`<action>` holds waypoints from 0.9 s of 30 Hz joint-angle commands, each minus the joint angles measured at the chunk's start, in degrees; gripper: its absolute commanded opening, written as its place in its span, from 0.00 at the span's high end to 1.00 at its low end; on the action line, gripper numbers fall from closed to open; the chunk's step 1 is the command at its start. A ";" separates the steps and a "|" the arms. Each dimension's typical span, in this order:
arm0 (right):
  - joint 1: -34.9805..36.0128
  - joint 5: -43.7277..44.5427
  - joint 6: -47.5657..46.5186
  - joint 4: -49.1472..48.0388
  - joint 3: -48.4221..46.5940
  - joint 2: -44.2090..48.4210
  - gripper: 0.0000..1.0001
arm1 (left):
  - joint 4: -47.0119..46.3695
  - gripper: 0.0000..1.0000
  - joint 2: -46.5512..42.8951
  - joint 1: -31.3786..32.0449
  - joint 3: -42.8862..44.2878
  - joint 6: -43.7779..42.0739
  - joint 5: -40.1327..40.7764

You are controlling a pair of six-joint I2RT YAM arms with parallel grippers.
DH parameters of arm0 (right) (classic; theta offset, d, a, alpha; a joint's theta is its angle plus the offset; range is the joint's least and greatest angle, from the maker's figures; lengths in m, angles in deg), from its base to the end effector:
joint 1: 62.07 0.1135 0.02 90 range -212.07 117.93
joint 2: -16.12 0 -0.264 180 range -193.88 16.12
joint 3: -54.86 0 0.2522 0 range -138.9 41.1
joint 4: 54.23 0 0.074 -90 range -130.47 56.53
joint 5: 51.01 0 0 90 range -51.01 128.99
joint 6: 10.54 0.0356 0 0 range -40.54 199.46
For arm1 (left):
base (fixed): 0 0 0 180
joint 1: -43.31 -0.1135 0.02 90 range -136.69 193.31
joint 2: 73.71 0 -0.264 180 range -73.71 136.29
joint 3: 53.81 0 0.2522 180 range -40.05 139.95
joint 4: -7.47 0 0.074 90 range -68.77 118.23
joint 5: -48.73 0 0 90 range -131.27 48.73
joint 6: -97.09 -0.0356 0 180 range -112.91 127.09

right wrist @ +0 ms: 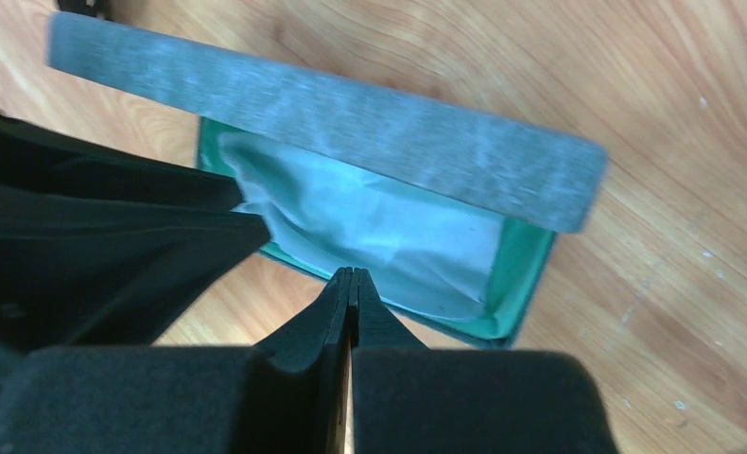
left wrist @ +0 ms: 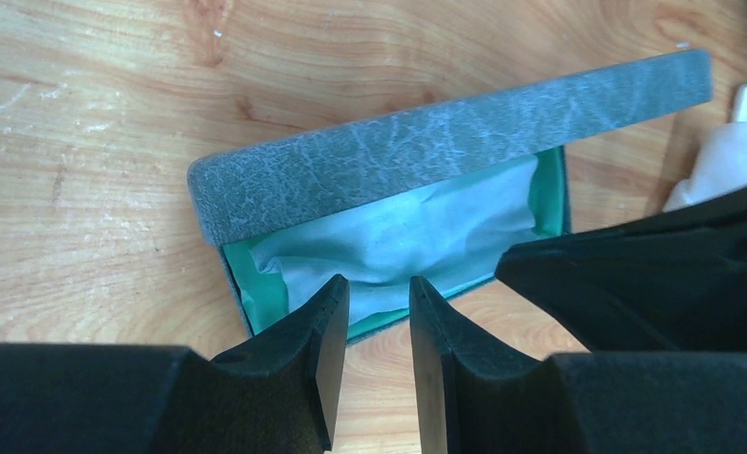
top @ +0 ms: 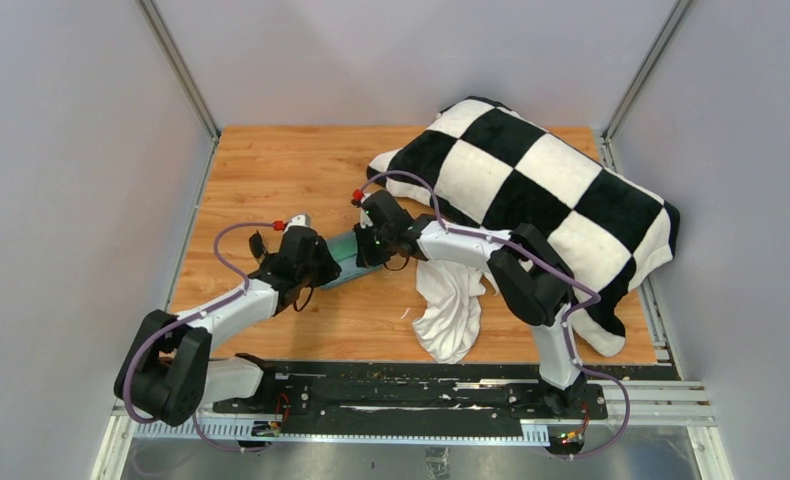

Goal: Organize the sunglasses
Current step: Place the glasses cleaning cloth in the sunglasses case.

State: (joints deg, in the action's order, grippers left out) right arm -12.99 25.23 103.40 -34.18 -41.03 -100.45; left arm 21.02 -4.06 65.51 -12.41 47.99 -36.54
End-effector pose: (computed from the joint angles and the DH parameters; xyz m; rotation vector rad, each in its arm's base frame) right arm 0.2925 0.3503 0.1897 -0.6613 2.3470 0.9004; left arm 0.2159 -0.0849 0.1687 -0.4234 2.3048 -0.4659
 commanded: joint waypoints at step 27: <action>2.42 -0.79 -1.06 1.44 -1.15 0.18 1.00 | 1.74 0.66 -3.12 -0.94 1.47 -0.67 -2.68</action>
State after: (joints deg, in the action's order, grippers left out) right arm -11.06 22.79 103.75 -36.30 -40.90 -102.81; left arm 19.29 -2.79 65.12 -13.79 47.60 -37.48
